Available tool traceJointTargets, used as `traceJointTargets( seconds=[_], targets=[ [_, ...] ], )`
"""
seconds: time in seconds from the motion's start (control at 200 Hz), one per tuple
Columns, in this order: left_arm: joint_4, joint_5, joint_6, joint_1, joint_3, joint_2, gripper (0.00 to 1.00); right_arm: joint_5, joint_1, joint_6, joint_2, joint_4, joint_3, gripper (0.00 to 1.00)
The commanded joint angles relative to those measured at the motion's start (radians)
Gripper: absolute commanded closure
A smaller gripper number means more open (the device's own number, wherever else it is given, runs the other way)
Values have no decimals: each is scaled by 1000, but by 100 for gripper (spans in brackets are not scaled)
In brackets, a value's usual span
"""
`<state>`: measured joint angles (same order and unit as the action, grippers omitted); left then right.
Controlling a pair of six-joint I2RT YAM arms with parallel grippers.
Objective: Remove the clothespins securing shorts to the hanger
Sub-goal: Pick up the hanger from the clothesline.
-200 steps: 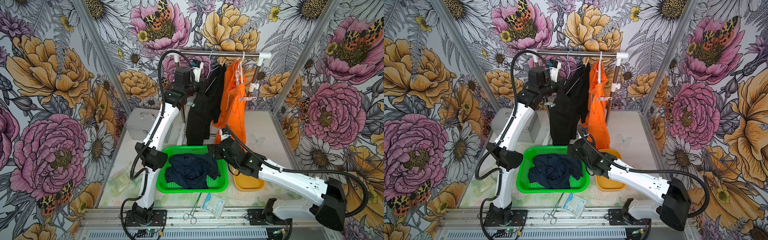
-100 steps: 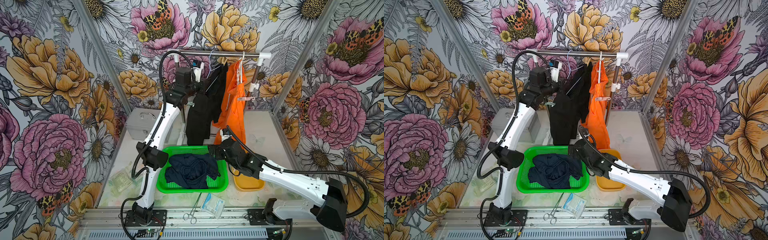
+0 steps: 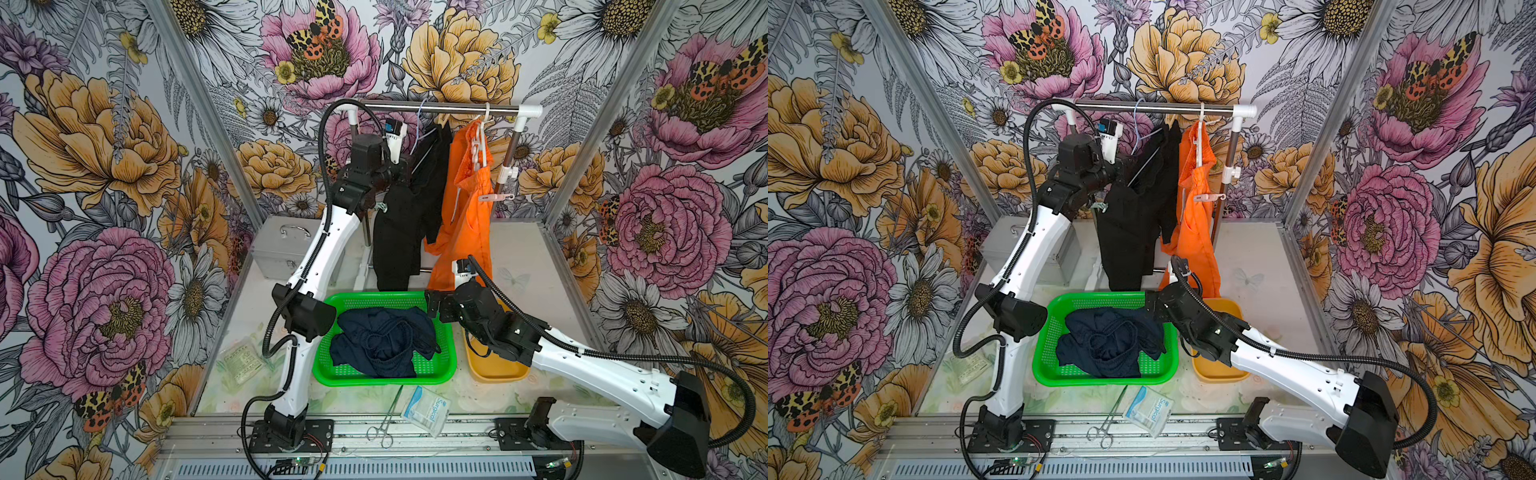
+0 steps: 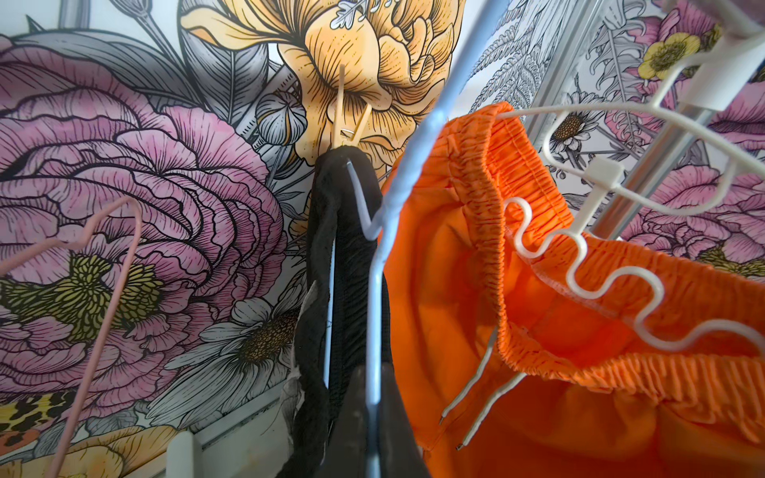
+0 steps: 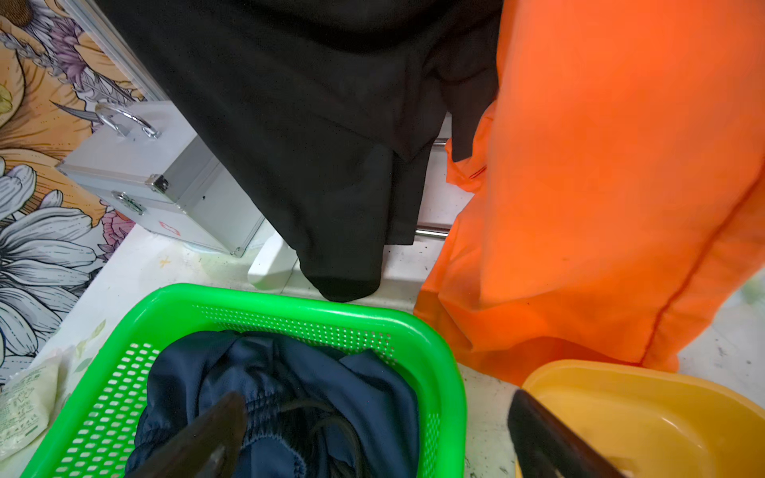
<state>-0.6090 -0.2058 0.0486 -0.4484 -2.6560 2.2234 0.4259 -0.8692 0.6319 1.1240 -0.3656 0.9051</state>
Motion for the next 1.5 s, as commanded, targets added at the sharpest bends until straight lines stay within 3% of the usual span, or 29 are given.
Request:
traceJointTargets(
  seconds=[0.0, 0.485, 0.931, 1.266, 1.491],
  targets=[
    [150, 26, -37, 8, 34, -101, 100, 46, 7, -2, -43, 7, -11, 0],
    [182, 27, -46, -3, 59, -135, 100, 40, 10, -6, -63, 7, -22, 0],
    [294, 51, -91, -14, 398, -319, 100, 42, 18, -20, -68, 6, -19, 0],
    [312, 89, -106, -8, 557, -393, 100, 45, 24, -26, -72, 5, -22, 0],
    [390, 125, -118, -6, 762, -536, 100, 46, 30, -37, -71, 5, -17, 0]
  ],
)
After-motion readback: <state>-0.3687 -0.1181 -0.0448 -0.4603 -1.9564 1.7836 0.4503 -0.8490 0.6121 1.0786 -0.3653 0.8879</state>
